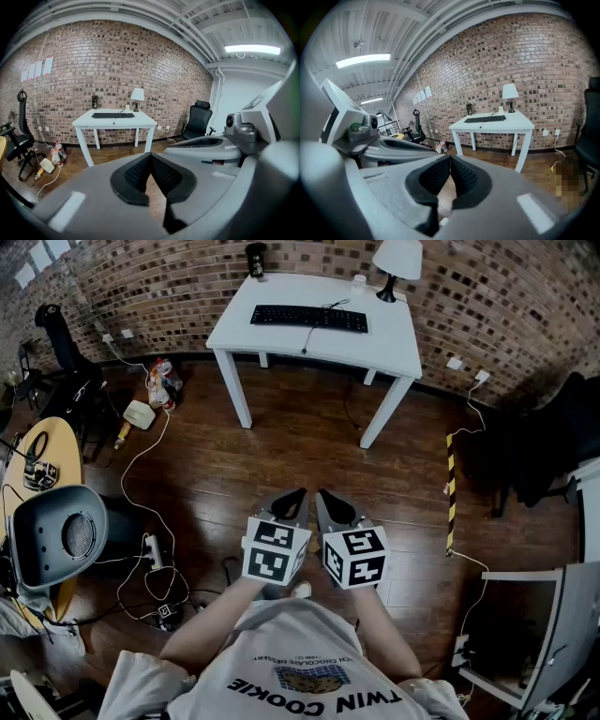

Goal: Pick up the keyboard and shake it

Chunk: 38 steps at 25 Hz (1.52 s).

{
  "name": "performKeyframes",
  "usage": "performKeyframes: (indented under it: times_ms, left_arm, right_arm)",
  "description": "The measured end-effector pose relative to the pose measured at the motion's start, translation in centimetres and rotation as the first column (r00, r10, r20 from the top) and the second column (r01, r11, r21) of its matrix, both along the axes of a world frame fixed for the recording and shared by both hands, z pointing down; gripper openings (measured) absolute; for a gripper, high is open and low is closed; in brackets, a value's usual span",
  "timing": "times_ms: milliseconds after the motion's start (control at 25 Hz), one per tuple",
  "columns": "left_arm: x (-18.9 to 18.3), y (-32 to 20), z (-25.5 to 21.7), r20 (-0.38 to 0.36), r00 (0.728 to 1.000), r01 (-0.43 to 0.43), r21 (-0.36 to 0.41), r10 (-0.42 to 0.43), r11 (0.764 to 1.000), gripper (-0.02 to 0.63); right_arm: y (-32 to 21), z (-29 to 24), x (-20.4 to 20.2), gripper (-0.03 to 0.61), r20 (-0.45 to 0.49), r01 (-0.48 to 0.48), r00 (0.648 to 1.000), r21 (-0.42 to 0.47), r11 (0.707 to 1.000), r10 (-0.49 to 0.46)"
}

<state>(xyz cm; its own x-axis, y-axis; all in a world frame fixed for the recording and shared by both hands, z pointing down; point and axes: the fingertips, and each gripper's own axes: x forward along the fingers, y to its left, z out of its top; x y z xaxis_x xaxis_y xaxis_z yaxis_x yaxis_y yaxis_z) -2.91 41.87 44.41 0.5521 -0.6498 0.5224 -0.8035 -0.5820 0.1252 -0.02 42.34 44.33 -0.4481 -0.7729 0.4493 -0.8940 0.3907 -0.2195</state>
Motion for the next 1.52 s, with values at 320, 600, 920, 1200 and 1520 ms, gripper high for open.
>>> performKeyframes:
  times_ms: [320,600,920,1200,1520]
  left_arm:
    - [-1.0,-8.4,1.1,-0.014,1.000,-0.001,-0.018,0.000,1.000,0.006]
    - [-2.6,-16.7,1.0,-0.023,0.999,-0.042,-0.036,0.041,0.998,0.006]
    - [-4.8,-24.2,0.7,-0.046,0.995,-0.094,-0.033,0.092,0.995,0.006]
    - [-5.0,-28.4,0.8,-0.057,0.992,-0.119,-0.031,0.117,0.992,0.006]
    - [-3.2,-32.7,2.0,-0.049,0.991,-0.128,-0.039,0.126,0.991,0.006]
  right_arm:
    - [-8.1,1.0,-0.8,0.003,-0.033,0.003,0.999,-0.014,1.000,-0.004]
    - [-16.1,0.6,-2.6,0.003,-0.067,-0.017,0.998,-0.032,0.999,0.014]
    - [-23.4,0.7,-5.7,0.003,-0.096,-0.028,0.995,-0.026,0.999,0.025]
    - [-27.5,1.1,-5.7,0.003,-0.089,-0.067,0.994,-0.034,0.997,0.064]
    - [-31.9,2.0,-3.0,0.002,-0.079,-0.098,0.992,-0.032,0.995,0.096]
